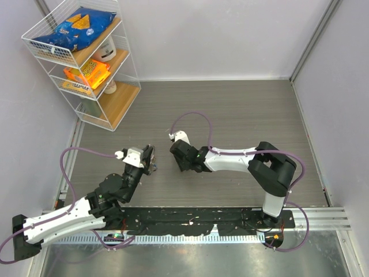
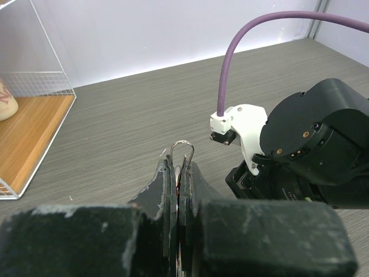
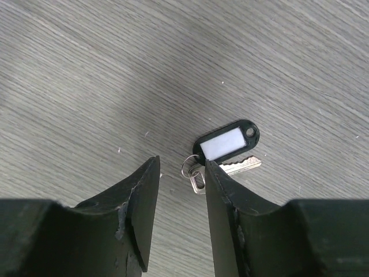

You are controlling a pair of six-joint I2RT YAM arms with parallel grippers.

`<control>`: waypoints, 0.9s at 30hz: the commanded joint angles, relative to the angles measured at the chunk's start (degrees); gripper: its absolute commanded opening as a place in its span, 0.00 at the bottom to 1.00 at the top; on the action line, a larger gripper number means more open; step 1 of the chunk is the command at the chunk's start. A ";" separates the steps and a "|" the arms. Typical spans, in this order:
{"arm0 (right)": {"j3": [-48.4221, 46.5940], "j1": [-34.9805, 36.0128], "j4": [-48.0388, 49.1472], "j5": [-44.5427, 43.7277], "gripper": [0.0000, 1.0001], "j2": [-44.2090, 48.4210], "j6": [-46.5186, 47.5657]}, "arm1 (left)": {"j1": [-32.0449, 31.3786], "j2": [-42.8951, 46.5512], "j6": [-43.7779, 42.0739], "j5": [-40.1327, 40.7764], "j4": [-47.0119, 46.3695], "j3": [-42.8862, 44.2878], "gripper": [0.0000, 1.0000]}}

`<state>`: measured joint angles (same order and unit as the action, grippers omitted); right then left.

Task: Put the keys on the keyring

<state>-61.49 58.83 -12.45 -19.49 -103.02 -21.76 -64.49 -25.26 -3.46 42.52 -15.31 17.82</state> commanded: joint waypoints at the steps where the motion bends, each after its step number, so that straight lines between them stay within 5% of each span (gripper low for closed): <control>1: -1.52 0.32 0.23 -2.66 0.42 -1.30 0.40 | 0.07 -0.41 0.30 1.07 -2.44 1.69 0.00; 27: 1.20 0.41 -0.38 -3.72 0.06 3.17 -0.04 | 0.24 -0.67 0.21 0.90 -2.53 1.60 0.00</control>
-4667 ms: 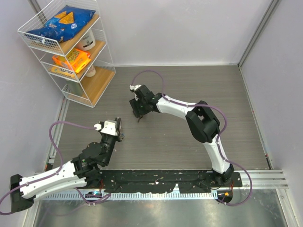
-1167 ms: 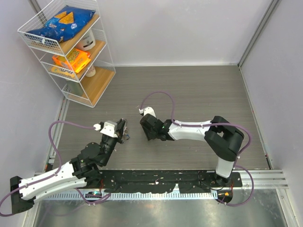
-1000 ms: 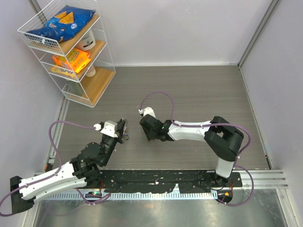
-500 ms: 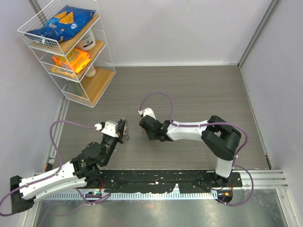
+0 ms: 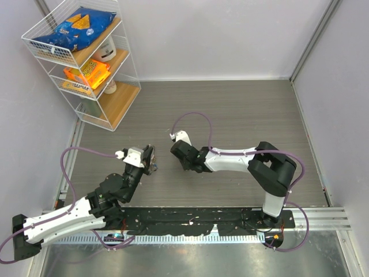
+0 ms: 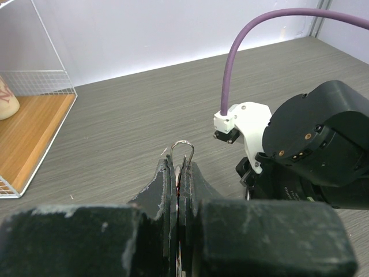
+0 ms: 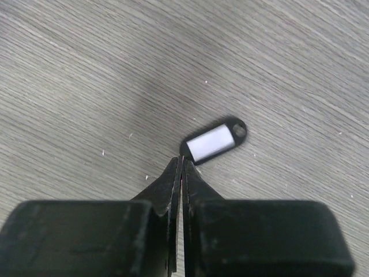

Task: Put the keys on the keyring

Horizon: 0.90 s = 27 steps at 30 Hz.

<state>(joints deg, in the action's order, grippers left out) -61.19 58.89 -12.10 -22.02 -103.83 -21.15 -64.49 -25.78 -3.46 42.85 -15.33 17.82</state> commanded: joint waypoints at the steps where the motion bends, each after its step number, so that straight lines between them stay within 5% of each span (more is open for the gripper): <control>1: 1.24 0.52 -1.08 -1.18 0.06 5.38 -0.56 | 0.15 -0.15 0.21 0.57 -2.51 1.51 0.00; 14: 10.03 1.14 -2.05 6.28 0.06 30.59 0.31 | 0.07 -0.06 0.83 -1.71 -2.60 1.60 0.00; 27: 12.15 1.14 0.49 29.83 0.06 50.30 2.25 | 0.15 3.45 0.39 -14.45 -6.28 -0.77 0.00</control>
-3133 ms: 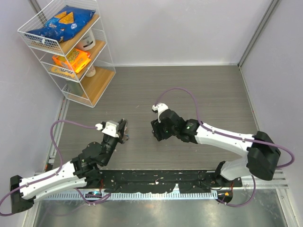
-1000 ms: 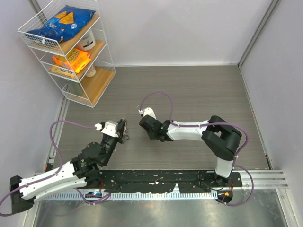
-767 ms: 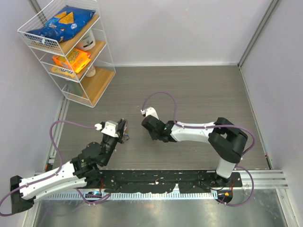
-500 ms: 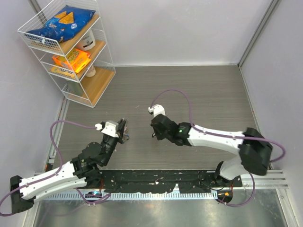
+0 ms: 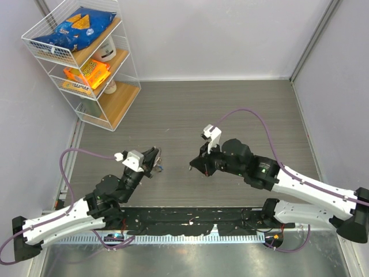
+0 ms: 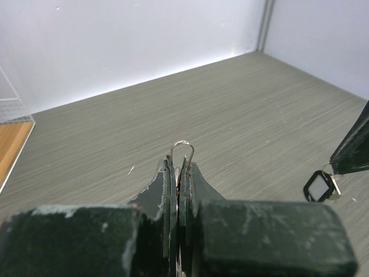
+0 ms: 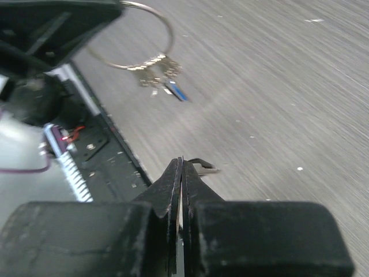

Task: Put the keys on the keyring

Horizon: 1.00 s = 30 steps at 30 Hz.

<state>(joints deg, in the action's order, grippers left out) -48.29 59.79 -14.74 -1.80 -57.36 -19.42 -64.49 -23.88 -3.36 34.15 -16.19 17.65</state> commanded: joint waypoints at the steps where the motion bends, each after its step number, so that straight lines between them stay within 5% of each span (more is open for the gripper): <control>1: -0.75 0.24 3.84 11.80 0.06 4.19 -0.17 | 0.15 1.90 0.28 -6.81 -5.87 -0.77 0.00; 12: 1.09 0.24 21.22 24.73 0.06 4.19 -14.40 | 0.15 4.45 0.63 -17.53 -8.86 -2.27 0.00; 30: 7.86 0.24 47.78 22.90 0.06 -3.72 -31.55 | 0.07 7.09 0.98 -22.64 -10.71 -3.59 0.00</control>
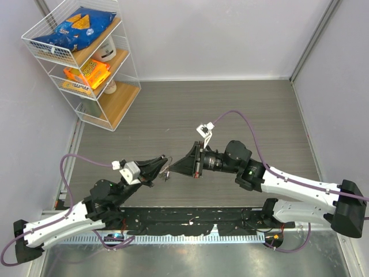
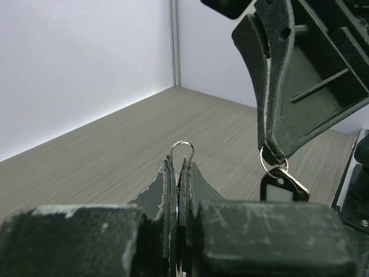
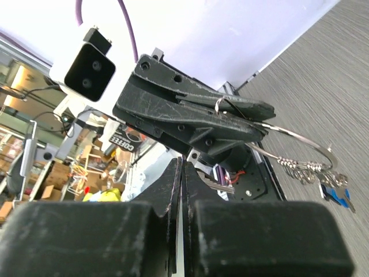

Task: Put the keys on the keyring

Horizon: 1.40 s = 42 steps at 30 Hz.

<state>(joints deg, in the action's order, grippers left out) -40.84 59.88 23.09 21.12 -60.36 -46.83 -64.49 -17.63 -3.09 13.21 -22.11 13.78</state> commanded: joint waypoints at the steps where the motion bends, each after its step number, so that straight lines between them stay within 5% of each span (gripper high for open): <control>1: 0.50 0.15 11.52 -0.12 0.06 -0.90 -5.19 | 0.15 0.93 0.72 -1.79 -4.87 0.19 0.00; 42: 4.54 0.15 23.75 -5.30 0.06 -6.00 -16.19 | 0.07 6.55 0.63 -4.95 -8.83 -2.53 0.00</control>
<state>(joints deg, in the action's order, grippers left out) -36.23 59.88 43.29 17.34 -66.74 -62.37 -64.49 -11.81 -2.94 9.19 -26.04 11.29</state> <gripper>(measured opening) 0.063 0.045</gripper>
